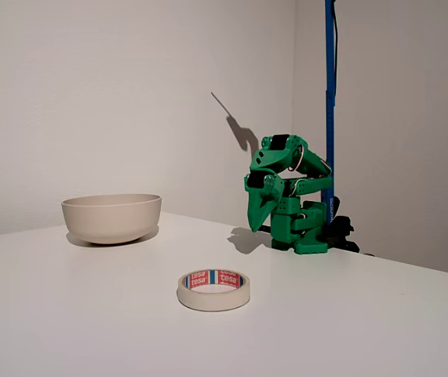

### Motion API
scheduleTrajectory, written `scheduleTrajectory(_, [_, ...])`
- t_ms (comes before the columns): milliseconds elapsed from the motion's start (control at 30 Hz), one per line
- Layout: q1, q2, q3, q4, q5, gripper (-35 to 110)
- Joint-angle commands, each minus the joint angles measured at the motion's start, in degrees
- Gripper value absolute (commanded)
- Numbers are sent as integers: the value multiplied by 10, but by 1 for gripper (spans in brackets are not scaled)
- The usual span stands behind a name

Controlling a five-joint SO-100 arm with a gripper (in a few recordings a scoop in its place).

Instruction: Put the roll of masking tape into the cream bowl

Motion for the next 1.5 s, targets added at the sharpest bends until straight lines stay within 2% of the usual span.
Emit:
scheduleTrajectory(0, [-11,-127,-100,-27,6,-8])
scheduleTrajectory(333, [-67,-543,-396,12,18,-8])
scheduleTrajectory(500, [-94,-666,-475,-3,37,-8])
scheduleTrajectory(600, [-110,-718,-509,-8,49,16])
scheduleTrajectory(667, [-114,-750,-536,-4,50,26])
scheduleTrajectory(1000, [-91,-867,-678,17,55,23])
scheduleTrajectory(1467, [-91,-945,-680,-25,65,20])
